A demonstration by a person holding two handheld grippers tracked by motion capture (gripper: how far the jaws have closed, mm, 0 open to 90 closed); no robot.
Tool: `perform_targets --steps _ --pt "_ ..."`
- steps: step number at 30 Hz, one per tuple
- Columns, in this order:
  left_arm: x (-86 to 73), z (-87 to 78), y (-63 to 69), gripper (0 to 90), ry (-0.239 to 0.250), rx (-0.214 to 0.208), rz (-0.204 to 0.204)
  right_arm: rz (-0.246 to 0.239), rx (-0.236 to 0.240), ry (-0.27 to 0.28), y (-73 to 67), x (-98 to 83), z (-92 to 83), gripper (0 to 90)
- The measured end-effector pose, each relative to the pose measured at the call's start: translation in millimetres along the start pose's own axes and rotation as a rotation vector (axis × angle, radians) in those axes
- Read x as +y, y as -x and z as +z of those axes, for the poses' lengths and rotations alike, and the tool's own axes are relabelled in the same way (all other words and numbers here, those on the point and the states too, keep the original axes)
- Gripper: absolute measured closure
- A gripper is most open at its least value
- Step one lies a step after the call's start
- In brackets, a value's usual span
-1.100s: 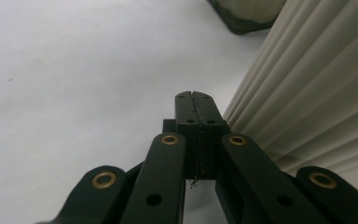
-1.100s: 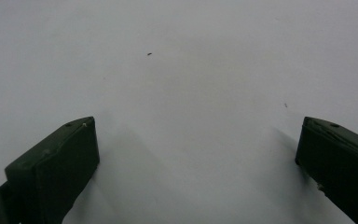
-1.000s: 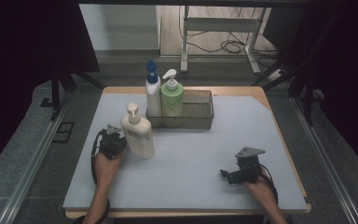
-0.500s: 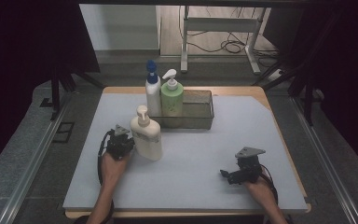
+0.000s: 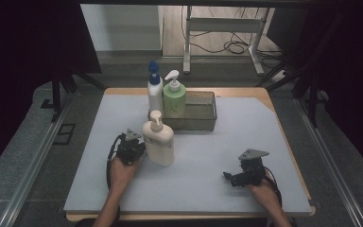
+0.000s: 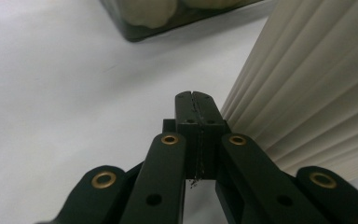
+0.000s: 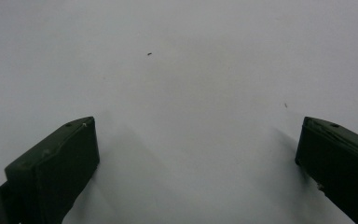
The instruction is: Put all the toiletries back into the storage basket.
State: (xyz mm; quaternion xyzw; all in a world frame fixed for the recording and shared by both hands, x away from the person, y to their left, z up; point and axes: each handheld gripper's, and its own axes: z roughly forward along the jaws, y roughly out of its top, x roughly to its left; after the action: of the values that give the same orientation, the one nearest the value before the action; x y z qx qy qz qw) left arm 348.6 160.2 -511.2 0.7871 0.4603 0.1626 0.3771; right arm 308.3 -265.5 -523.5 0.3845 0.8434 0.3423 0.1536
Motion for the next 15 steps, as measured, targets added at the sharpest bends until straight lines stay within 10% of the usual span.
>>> perform_targets --steps 15 --pt "4.1 7.5 22.9 89.3 -0.005 -0.053 0.033 0.001 0.001 -0.001 -0.1 0.0 -0.1 0.0"
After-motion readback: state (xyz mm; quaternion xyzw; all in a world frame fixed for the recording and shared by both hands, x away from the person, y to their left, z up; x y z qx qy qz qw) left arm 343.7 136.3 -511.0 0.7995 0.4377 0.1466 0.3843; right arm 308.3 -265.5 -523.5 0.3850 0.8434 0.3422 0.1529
